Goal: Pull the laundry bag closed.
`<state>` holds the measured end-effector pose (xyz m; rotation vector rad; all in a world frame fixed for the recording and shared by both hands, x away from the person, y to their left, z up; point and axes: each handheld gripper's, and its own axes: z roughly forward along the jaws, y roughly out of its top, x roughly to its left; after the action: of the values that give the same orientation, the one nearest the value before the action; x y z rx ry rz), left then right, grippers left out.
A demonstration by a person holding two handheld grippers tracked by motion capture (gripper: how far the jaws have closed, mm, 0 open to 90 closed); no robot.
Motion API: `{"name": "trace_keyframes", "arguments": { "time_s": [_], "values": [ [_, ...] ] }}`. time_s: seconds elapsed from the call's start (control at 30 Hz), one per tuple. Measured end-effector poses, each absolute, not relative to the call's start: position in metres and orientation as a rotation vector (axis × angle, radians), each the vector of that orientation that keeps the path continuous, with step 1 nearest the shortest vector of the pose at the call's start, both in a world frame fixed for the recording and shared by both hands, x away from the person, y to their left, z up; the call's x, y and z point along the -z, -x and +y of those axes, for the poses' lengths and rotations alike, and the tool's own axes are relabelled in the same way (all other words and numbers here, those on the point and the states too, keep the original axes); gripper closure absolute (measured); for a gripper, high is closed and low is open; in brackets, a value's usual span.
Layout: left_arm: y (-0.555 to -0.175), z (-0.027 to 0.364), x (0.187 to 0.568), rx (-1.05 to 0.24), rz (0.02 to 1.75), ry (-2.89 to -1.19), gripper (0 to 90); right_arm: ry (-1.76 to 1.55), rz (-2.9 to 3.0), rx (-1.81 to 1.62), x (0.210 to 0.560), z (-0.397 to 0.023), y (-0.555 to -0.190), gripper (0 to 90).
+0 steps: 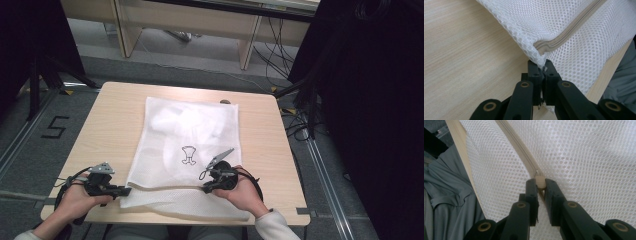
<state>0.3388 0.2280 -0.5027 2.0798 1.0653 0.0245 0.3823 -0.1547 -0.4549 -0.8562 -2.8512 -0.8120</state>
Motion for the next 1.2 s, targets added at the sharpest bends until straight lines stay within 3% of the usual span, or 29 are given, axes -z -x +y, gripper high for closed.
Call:
{"name": "trace_keyframes", "arguments": {
  "time_s": [1.2],
  "values": [
    [-0.339, 0.230, 0.501, -0.012, 1.062, -2.088, 86.2, 0.944, -2.827, 0.801, 0.453, -0.169, -0.379, 81.9]
  ]
}}
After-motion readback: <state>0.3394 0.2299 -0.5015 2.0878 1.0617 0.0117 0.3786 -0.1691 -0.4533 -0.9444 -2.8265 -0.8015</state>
